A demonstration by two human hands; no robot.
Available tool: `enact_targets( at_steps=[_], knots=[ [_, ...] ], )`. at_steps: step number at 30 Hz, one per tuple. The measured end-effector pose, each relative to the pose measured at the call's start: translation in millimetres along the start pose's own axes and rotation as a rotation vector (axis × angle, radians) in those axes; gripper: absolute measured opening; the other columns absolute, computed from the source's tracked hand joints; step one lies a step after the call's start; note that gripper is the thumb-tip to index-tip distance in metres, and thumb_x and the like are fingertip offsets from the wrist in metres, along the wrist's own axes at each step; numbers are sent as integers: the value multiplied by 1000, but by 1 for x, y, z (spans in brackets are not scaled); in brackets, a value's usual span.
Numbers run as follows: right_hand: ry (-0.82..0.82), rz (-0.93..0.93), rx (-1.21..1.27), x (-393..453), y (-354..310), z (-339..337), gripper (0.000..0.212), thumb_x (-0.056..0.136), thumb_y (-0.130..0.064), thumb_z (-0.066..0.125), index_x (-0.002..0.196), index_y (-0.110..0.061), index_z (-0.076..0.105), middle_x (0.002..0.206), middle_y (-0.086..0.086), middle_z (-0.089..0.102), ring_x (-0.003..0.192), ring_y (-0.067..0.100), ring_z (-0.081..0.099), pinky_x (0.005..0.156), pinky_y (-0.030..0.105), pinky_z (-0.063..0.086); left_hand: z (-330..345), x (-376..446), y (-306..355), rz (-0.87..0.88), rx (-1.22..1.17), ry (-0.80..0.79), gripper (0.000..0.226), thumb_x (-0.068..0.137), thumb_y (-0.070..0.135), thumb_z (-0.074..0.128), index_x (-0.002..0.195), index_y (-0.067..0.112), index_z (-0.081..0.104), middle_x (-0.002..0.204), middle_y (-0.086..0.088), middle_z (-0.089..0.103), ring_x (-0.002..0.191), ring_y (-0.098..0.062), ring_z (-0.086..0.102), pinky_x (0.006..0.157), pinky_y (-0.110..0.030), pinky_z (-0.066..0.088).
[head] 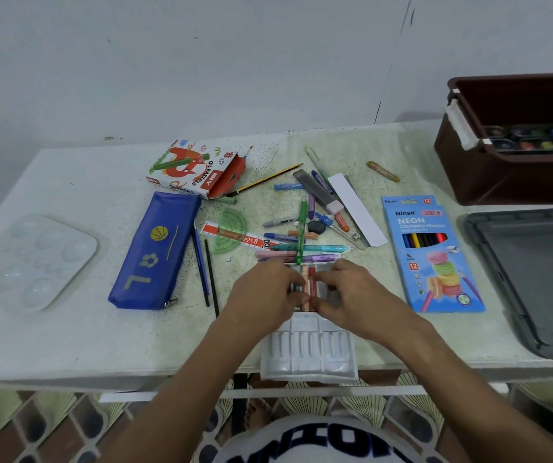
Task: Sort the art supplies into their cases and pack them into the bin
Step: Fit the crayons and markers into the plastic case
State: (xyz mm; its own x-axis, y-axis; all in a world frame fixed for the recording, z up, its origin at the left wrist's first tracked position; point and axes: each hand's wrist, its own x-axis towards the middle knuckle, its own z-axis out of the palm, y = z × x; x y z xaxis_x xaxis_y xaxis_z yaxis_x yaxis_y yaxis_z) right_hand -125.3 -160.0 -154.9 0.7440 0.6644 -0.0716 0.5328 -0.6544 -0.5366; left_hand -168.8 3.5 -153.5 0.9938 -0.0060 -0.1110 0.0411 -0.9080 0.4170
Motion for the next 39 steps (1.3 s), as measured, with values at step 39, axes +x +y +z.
enact_targets(
  at_steps=[39],
  knots=[
    [186, -120, -202, 94, 24, -15, 14, 80, -16, 69, 92, -10, 75, 95, 1, 41, 87, 21, 47, 77, 37, 49, -42, 7, -61, -179, -172, 317, 17, 81, 19, 68, 96, 16, 74, 82, 7, 68, 68, 1, 56, 61, -1, 36]
  ],
)
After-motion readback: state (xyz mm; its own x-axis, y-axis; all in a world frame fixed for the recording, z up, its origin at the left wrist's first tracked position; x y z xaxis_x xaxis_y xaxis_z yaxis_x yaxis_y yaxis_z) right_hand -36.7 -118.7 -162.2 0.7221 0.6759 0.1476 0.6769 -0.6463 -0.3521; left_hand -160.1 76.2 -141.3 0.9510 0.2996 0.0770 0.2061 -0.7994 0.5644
